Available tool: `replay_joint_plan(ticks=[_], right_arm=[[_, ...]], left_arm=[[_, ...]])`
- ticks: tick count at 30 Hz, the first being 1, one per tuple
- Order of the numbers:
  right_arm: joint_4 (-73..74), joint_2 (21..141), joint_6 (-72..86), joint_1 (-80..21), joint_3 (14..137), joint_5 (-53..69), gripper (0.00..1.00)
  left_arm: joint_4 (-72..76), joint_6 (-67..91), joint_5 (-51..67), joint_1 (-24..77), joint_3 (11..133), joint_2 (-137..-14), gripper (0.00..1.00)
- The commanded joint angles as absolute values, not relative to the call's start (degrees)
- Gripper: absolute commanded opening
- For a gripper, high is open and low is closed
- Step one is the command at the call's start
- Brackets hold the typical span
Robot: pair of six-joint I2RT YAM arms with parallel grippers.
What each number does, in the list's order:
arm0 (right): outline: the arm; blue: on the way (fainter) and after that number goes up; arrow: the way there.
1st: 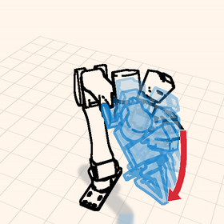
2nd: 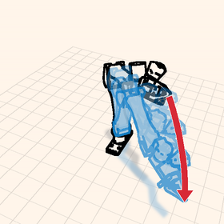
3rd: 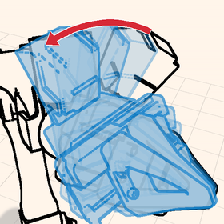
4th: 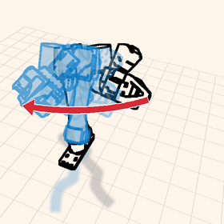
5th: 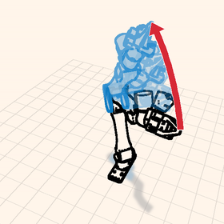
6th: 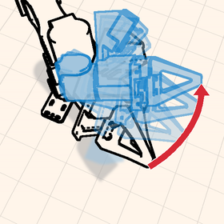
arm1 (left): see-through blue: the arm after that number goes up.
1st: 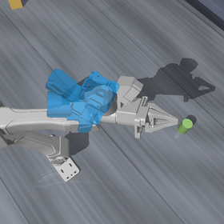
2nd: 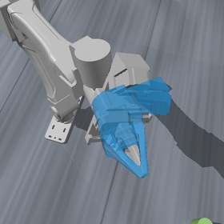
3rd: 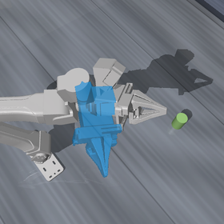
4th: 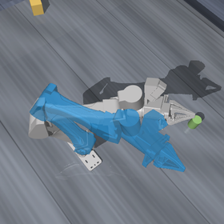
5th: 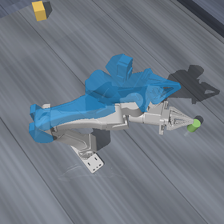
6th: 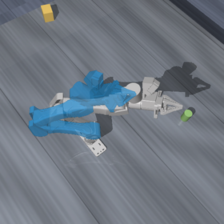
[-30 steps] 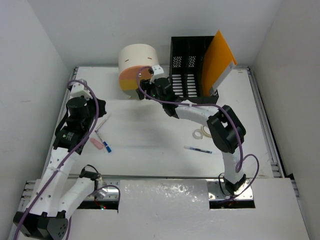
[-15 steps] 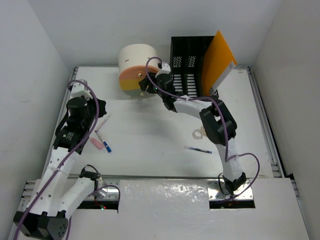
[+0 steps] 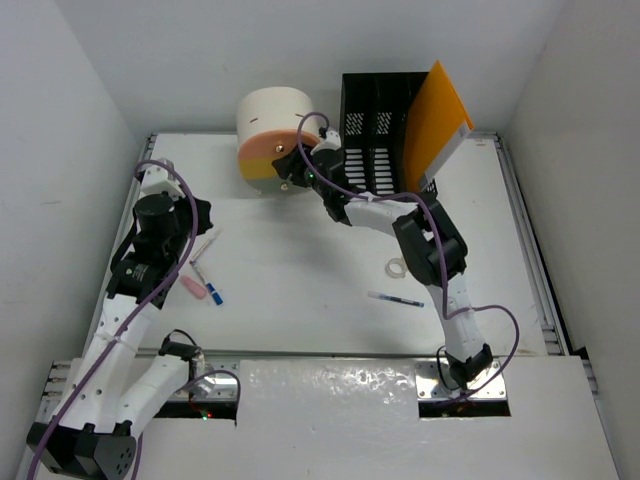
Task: Organize the desk
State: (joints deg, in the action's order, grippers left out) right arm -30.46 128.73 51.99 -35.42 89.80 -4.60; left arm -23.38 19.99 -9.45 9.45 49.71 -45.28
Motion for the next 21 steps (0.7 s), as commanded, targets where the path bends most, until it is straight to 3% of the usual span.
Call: replay_joint_plan(ticks=[1, 6, 21], right_arm=[[-38.14, 129.55, 54.40, -34.89, 90.09, -4.66, 0.54], [-37.27, 130.34, 55.37, -34.80, 90.79, -5.10, 0.41], [-32.70, 131.13, 54.14, -34.72, 93.78, -8.00, 0.30]], left_arm=[[-22.32, 19.69, -10.11, 9.84, 49.83, -44.74, 0.00], [-22.15, 19.69, -10.55, 9.84, 49.83, -44.82, 0.00], [-22.15, 19.78, -11.86, 9.84, 49.92, -43.86, 0.00]])
